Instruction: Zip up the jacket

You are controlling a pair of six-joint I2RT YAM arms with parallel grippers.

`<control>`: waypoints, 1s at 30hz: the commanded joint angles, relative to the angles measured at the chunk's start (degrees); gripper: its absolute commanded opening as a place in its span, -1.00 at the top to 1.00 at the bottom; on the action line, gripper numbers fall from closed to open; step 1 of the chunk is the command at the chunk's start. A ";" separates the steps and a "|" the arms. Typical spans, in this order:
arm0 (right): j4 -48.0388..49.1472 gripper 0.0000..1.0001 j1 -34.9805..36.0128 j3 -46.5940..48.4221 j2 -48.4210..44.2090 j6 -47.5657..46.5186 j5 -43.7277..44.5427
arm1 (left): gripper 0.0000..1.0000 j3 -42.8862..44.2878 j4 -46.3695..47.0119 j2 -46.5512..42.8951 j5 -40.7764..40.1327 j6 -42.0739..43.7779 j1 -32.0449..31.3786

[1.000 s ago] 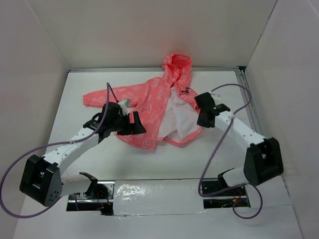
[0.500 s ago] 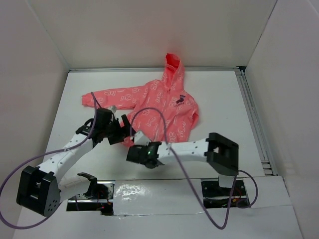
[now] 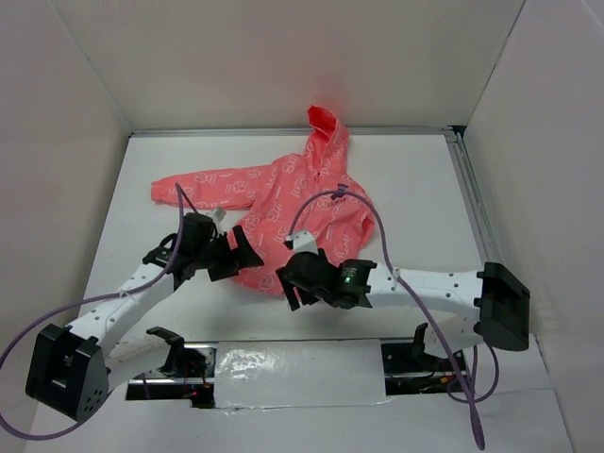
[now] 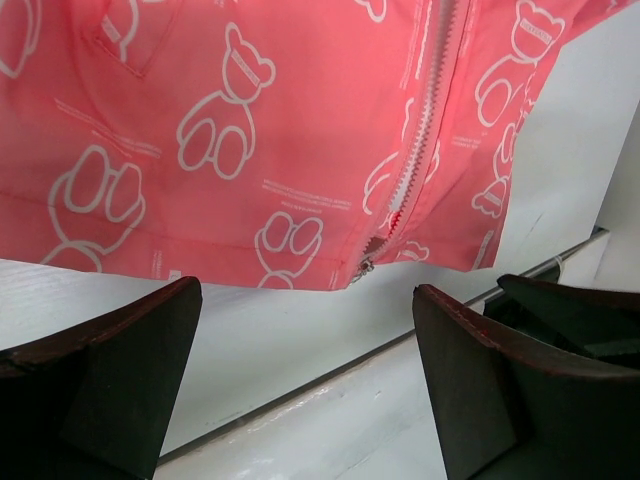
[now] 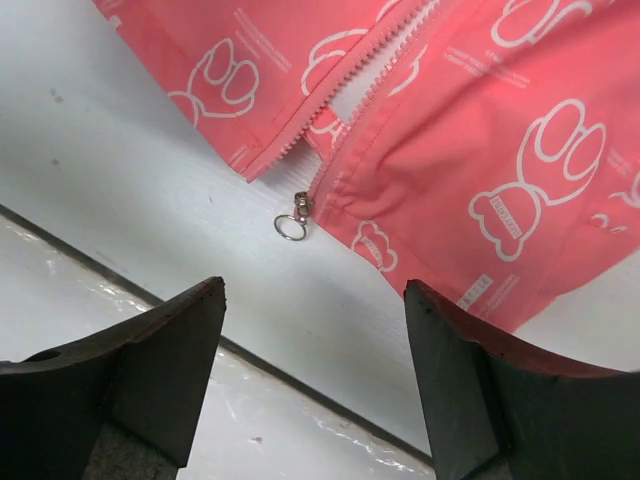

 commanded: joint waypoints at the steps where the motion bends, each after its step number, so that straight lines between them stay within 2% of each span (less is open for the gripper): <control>1: 4.20 -0.57 -2.95 -3.26 -1.28 4.44 -5.60 | -0.99 -0.87 2.26 -1.62 1.13 0.31 -1.15; 6: 6.40 -0.34 -8.84 -3.26 2.75 10.34 -10.44 | -0.99 -1.22 2.35 -1.62 0.43 0.31 -1.77; 10: 4.21 -0.32 -10.16 -0.27 9.60 14.10 -7.20 | -0.99 -1.84 2.35 -1.45 0.34 0.31 -2.20; 16: 8.95 -0.32 -12.89 0.34 15.32 16.13 -9.92 | -0.98 -2.98 2.79 -1.62 0.43 0.84 -3.08; 23: 10.61 -0.33 -13.51 -0.44 14.55 16.84 -10.26 | -0.99 -4.39 3.40 -3.03 0.52 0.93 -3.79; 30: 10.36 -0.40 -13.07 -0.27 12.60 22.19 -7.56 | -0.99 -4.92 3.75 -3.03 0.25 1.10 -3.88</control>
